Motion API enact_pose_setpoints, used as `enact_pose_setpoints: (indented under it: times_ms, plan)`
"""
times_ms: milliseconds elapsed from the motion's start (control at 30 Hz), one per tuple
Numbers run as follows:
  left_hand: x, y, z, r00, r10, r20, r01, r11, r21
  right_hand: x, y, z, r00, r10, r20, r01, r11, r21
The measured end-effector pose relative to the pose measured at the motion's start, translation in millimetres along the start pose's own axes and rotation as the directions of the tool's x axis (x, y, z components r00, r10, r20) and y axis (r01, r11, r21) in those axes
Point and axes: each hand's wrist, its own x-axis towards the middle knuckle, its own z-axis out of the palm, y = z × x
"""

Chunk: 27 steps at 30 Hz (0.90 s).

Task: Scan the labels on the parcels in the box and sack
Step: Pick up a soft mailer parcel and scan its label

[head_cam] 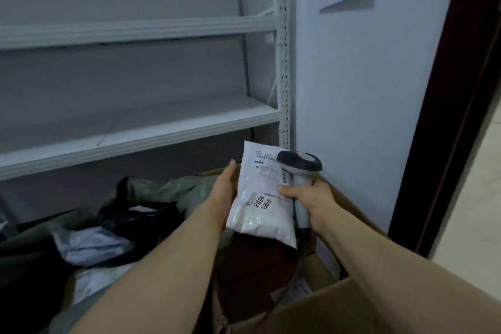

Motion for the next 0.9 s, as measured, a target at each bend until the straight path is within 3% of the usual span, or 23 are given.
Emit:
enact_pose_setpoints:
  times_ms: [167,267,367,533,667,900]
  plan:
    - [-38.5,23.8,-19.2,0.978,-0.062,0.199,0.010,0.967,0.254,-25.3,-16.3,20.8,0.992,-0.115,0.043,0.116,0.993,-0.017]
    - [-48.1,23.2,-22.6,0.997,-0.013,0.077,-0.011,0.953,0.302,-39.8,-21.7,30.4,0.983,-0.169,0.074,0.176,0.980,-0.097]
    - [-50.8,25.2,-30.3,0.990,0.102,-0.097,-0.078,0.971,0.227,-54.8,-28.4,29.8,0.966,-0.188,0.175,0.220,0.958,-0.185]
    - [-51.2,39.7,-43.7,0.944,0.204,-0.261,-0.203,0.979,0.030,-66.6,-30.9,25.0,0.931,-0.105,0.349,0.203,0.945,-0.258]
    - [-56.6,44.4,-53.3,0.870,0.287,-0.402,-0.271,0.958,0.096,-66.8,-32.4,25.9,0.919,-0.040,0.391,0.218,0.880,-0.422]
    - [-67.9,51.8,-61.7,0.852,0.282,-0.440,-0.293,0.955,0.046,-69.5,-29.0,31.7,0.900,-0.064,0.430,0.296,0.816,-0.497]
